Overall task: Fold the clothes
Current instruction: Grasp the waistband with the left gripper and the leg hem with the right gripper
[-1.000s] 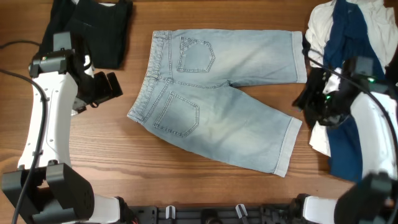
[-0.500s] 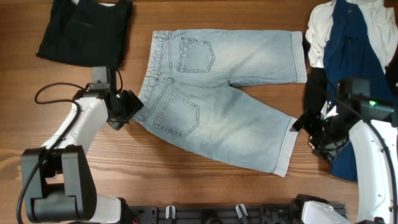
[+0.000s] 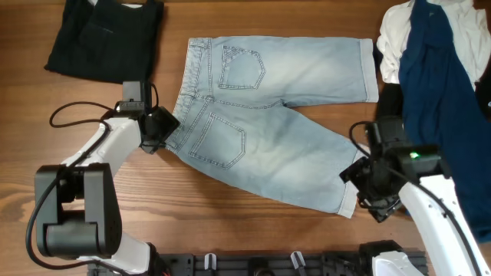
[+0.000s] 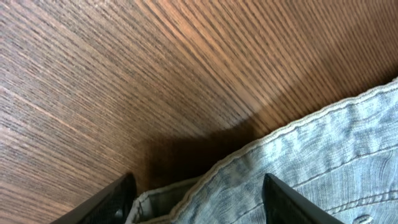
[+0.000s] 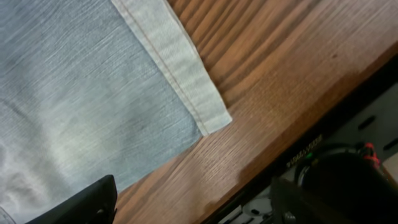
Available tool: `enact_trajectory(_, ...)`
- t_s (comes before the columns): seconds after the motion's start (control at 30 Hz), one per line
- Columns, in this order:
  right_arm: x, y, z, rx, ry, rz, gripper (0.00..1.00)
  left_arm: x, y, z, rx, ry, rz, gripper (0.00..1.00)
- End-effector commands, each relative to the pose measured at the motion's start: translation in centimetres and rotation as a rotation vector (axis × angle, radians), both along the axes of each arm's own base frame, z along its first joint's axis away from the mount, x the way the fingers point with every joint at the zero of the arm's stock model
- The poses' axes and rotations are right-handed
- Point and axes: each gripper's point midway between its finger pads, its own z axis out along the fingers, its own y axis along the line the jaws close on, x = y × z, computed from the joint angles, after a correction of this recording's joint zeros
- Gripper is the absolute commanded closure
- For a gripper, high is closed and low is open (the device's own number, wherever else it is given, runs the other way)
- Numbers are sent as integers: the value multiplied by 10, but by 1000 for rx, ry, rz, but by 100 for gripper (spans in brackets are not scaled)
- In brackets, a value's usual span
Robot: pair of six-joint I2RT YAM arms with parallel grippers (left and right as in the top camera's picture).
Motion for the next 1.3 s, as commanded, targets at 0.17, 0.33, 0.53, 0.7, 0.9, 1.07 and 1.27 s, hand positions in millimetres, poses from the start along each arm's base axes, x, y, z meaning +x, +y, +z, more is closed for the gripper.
enact_trajectory(0.17,-34,19,-52,20,128,-154,28,-28,1,-39,11,131,8,43)
enact_trajectory(0.33,-17,27,-92,79,24,-75,39,-29,1,-39,11,136,8,43)
enact_trajectory(0.53,-26,29,-125,82,109,-76,43,-36,1,-40,11,163,8,44)
enact_trajectory(0.7,-25,35,-136,110,138,4,87,-36,1,-40,12,163,7,73)
enact_trajectory(0.9,-9,48,-123,185,82,167,96,-33,3,-35,21,147,1,96)
enact_trajectory(1.07,33,56,-68,192,-48,285,96,-28,5,-1,45,71,-22,96)
enact_trajectory(1.27,55,35,36,128,-229,353,95,-42,23,104,141,-148,10,96)
